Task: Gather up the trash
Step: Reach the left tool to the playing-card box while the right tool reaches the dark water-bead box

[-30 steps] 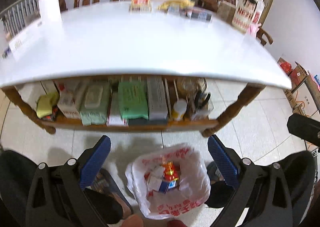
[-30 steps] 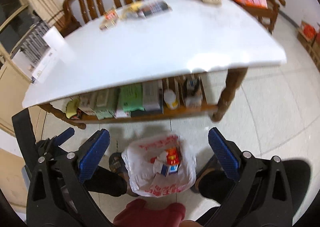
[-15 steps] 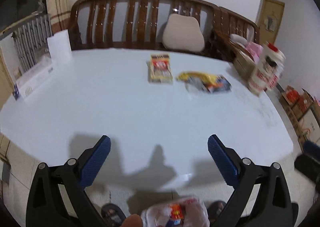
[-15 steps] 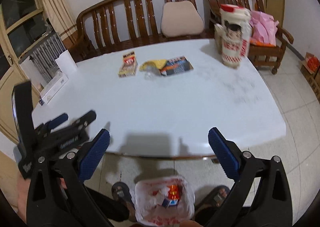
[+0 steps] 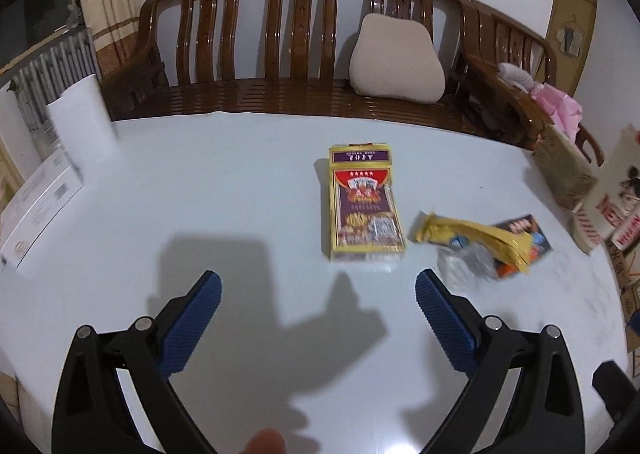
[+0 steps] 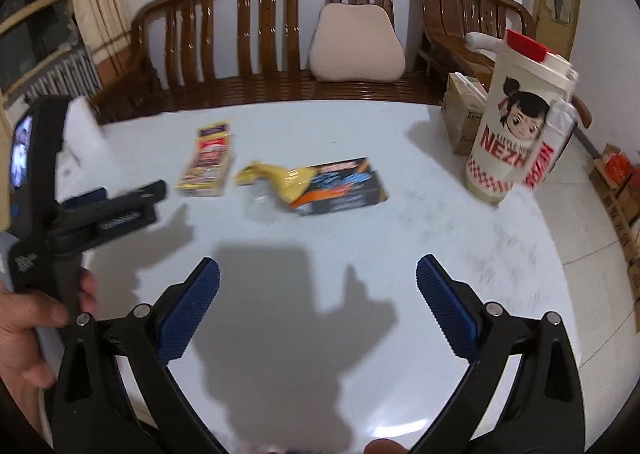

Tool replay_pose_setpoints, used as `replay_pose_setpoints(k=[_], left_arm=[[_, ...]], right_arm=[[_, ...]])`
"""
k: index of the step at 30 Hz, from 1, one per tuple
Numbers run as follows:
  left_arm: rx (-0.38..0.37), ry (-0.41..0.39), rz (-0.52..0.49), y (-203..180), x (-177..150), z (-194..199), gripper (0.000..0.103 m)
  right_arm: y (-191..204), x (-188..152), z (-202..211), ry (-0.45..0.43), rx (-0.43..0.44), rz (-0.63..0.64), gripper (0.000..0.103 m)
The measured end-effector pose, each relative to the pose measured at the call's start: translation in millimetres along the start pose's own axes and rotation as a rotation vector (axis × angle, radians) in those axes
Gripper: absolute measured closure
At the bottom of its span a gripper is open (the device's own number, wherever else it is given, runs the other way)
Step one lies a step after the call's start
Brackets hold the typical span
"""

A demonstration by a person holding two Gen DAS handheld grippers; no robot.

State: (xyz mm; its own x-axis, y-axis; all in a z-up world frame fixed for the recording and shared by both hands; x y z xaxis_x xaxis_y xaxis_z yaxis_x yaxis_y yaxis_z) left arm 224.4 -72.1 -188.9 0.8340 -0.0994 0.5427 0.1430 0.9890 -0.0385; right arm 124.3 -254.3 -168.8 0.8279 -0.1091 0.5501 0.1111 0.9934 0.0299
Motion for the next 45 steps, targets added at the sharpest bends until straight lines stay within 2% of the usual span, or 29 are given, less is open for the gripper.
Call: replay_pose_setpoints(k=[3,13,20,31,38,41,43,45], left_arm=[[-0.003,0.014,-0.007,-6,14,-22,0.008],[-0.002,0.044,-0.029,-28,33,-66,0.008],[0.013,0.069,-0.036,-32,39,-89,0.008],[0.023,0.094,-0.035,-34,46,-101,0.008],[0.013,0.092,-0.030,-32,50,-103,0.008],[0.013,0.092,-0.031,-32,51,-103,0.008],[0.015,0.093,-0.033,-32,51,-103,0.008],[0.015,0.093,-0.030,-32,50,-103,0.008]], right_arm=[[-12,6,-23,0.028,-0.014,0.004,0.007],[-24,28,-87,0.077,0.027,0.061,0.007],[-17,40,-110,0.088,0.029,0.115,0.007],[-9,54,-130,0.097,0.067,0.114,0.007],[-6,59,-138,0.092,0.038,0.124,0.007],[-10,64,-139,0.081,0.055,0.090,0.016],[-12,65,-139,0.075,0.032,0.093,0.028],[-12,66,-139,0.071,0.033,0.098,0.029]])
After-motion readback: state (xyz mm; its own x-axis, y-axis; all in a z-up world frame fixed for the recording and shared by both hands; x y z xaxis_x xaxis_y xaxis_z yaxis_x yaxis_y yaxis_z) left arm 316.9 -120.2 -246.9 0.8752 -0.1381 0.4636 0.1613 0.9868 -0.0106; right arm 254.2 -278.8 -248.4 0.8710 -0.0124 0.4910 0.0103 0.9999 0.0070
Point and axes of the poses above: each gripper's, at about its wrist camera, not at the fingertips, and z roughly against the way its jaws point, y to its left, x to its top, the point moved 5 cm from there along -z, roughly the way its jaws point, and after that the axes turned 8 degrees about y, right-handed, at the moved point
